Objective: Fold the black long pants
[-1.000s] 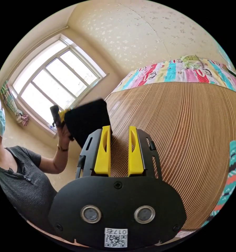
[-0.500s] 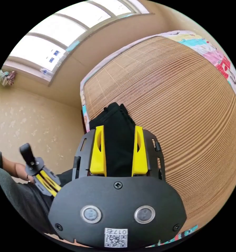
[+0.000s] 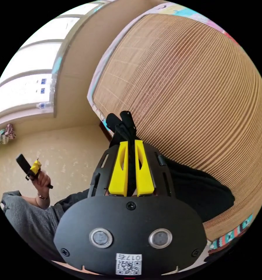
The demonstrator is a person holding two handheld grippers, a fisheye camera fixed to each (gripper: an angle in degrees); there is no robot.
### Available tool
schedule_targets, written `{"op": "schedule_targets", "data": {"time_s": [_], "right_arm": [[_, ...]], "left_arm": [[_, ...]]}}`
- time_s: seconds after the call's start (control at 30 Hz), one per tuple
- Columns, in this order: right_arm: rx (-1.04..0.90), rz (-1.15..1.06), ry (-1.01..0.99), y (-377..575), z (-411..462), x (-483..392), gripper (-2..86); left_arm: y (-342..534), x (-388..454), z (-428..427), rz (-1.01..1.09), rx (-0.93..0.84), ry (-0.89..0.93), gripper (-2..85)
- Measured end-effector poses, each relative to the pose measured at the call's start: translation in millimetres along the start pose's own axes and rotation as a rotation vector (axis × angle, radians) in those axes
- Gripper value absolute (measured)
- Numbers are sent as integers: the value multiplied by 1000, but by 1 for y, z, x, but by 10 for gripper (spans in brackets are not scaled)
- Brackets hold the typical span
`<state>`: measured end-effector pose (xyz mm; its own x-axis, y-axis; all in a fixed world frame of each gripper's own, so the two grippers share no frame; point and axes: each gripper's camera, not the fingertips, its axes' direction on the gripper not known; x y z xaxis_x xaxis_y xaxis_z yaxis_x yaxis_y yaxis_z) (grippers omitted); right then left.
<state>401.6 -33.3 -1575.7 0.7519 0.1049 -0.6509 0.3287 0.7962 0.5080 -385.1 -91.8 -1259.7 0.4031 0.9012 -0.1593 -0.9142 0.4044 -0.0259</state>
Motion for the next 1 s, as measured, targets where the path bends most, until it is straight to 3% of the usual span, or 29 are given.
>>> {"op": "schedule_targets", "data": {"time_s": [0.17, 0.37, 0.53, 0.63, 0.7, 0.8, 0.87, 0.93, 1.0], "right_arm": [[437, -1, -171, 116, -136, -52, 31], [760, -174, -187, 202, -244, -129, 27], [903, -303, -41, 251, -287, -203, 26], [957, -363, 33, 279, -300, -238, 26], [981, -406, -2, 296, -307, -247, 27], [988, -537, -35, 328, -320, -258, 27], [995, -628, -63, 354, -330, -260, 26], [996, -687, -94, 371, -337, -257, 26], [1004, -719, -96, 388, -343, -253, 27]], "left_arm": [[-54, 32, -3, 122, -13, 103, 37], [-149, 116, 5, 320, -47, 324, 109], [-189, 215, -54, 489, 88, 216, 147], [-196, 220, -90, 475, 219, 125, 160], [-204, 196, -105, 411, 283, 156, 166], [-217, 165, -99, 512, 327, 387, 185], [-231, 160, -70, 507, 207, 567, 194], [-242, 178, -18, 530, -50, 827, 167], [-233, 186, -3, 507, -46, 897, 107]]}}
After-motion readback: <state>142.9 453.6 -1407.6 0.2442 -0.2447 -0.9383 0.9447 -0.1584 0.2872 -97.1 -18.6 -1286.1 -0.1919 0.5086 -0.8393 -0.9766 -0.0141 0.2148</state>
